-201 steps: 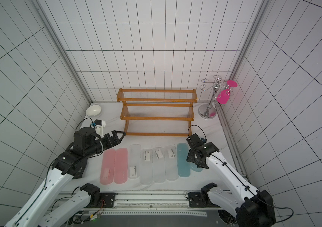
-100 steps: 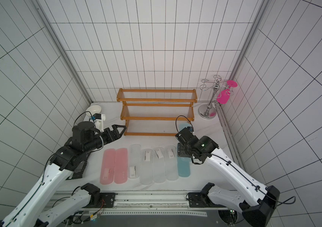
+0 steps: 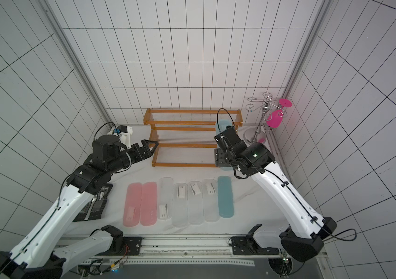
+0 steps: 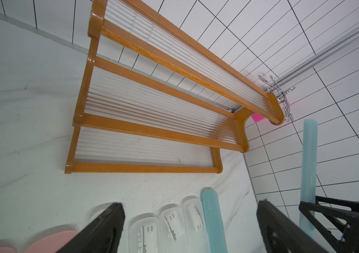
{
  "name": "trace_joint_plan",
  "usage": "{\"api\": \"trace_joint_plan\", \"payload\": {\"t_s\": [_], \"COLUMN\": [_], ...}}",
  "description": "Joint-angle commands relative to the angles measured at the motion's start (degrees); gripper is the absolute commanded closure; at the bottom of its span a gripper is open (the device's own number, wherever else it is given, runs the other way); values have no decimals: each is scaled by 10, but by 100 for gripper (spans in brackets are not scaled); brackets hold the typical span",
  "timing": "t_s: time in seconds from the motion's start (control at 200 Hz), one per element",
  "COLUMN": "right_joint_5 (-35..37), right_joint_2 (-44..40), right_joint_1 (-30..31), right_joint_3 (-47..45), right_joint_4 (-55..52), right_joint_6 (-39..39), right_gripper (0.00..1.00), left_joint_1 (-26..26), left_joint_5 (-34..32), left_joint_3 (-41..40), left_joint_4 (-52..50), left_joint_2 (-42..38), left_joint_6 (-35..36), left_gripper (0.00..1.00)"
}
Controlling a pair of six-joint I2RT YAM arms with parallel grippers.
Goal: Place the pencil cases on the shelf according to color
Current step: Place the pencil case on the shelf.
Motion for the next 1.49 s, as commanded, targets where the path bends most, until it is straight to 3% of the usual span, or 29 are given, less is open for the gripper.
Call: {"api": "trace_joint_plan", "payload": {"t_s": [0.0, 0.265, 0.63, 1.489], "right_joint_5": [1, -11, -30, -62], "right_joint_2": [31, 144, 282, 354], "right_joint_1": [-45, -114, -148, -185], "right_joint_3": [64, 209, 366, 406], "right_joint_4": [-13, -8, -1, 20], "right_joint_6": [-52, -109, -123, -122], "right_gripper": [31, 31, 29, 19], "left_joint_1": [-1, -1, -1, -1], "left_joint_5": [-3, 1, 12, 13], "left_joint_3": [16, 11, -24, -75], "left_joint_4": [25, 40, 55, 33], "left_joint_2": [12, 31, 27, -23], "left_joint_6": [14, 24, 19, 8], "left_gripper": [2, 2, 1, 2]}}
